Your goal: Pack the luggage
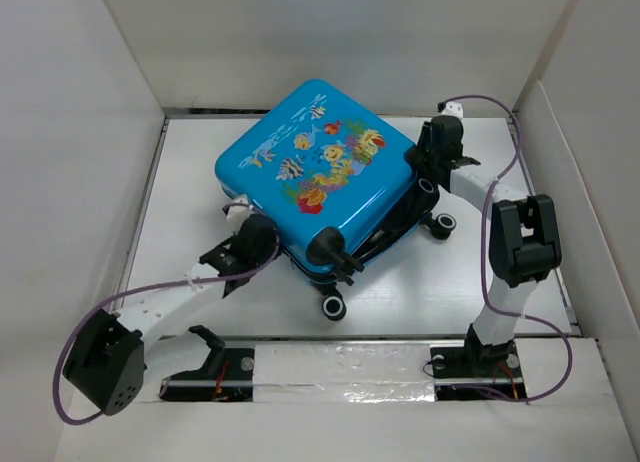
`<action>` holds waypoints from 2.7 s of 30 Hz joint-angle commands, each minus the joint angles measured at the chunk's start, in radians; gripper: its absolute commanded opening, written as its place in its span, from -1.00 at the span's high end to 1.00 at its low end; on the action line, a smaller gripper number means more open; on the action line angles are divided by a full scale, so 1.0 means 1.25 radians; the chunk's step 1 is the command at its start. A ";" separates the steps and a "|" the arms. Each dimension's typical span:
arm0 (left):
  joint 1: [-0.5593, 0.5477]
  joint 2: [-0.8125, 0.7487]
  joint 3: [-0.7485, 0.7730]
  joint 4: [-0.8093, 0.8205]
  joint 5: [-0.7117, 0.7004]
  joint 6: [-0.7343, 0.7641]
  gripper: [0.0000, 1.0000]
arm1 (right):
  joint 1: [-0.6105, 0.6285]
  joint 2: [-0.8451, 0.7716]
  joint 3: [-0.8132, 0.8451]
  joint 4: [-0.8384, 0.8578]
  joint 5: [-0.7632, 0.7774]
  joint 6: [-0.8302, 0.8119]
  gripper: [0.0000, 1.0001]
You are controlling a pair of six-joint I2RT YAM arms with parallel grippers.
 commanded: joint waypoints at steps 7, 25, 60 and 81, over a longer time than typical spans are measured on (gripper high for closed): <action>-0.179 -0.215 0.119 -0.063 -0.227 -0.048 -0.22 | -0.022 -0.121 0.119 -0.041 -0.229 0.075 -0.51; 0.390 0.259 0.593 0.192 0.184 0.110 0.12 | 0.059 -0.912 -0.607 -0.122 0.030 0.209 1.00; 0.161 0.113 -0.036 0.487 0.199 -0.012 0.04 | 0.105 -0.142 -0.103 0.082 -0.245 0.081 0.75; -0.109 -0.399 -0.186 0.253 -0.087 -0.032 0.46 | 0.039 -0.323 0.093 -0.095 -0.158 0.054 -0.50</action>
